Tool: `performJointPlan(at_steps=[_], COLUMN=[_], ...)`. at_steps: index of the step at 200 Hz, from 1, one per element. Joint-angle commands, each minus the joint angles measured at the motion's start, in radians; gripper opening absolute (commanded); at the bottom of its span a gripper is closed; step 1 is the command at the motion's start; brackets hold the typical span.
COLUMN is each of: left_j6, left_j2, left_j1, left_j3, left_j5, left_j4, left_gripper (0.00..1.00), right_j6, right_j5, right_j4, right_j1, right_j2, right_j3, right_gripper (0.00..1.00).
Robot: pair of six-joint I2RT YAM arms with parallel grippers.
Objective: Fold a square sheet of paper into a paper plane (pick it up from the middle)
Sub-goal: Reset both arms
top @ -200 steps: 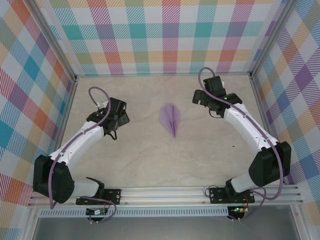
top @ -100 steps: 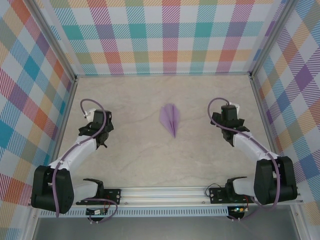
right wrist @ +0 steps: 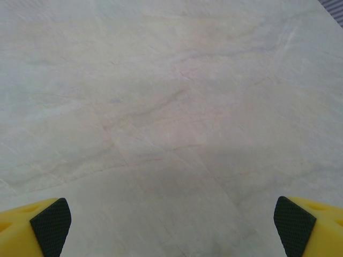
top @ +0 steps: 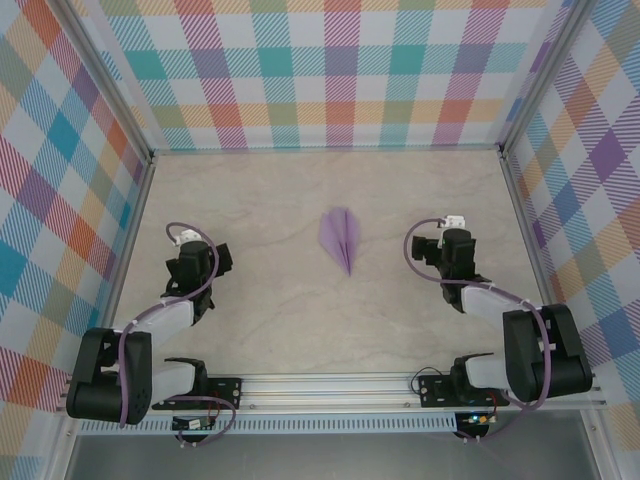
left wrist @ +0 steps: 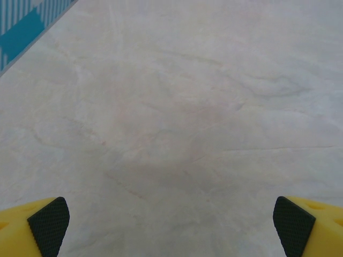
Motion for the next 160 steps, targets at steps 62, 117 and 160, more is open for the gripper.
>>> performJointPlan(at_steps=[62, 117, 160], left_j6=[0.107, 0.100, 0.087], left_j2=[0.180, 0.287, 0.331], left_j1=[0.036, 0.043, 0.041], left_j3=[0.042, 0.055, 0.055], left_j5=[0.218, 0.235, 0.202], left_j4=[0.311, 0.385, 0.420], left_gripper=[1.00, 1.00, 1.00], right_j6=[-0.095, -0.060, -0.049], right_j5=[-0.078, -0.177, -0.188], right_j4=[0.284, 0.344, 0.379], right_j1=[-0.043, -0.100, -0.111], right_j2=[0.092, 0.174, 0.211], right_j3=[-0.014, -0.015, -0.021], right_gripper=[1.00, 1.00, 1.00])
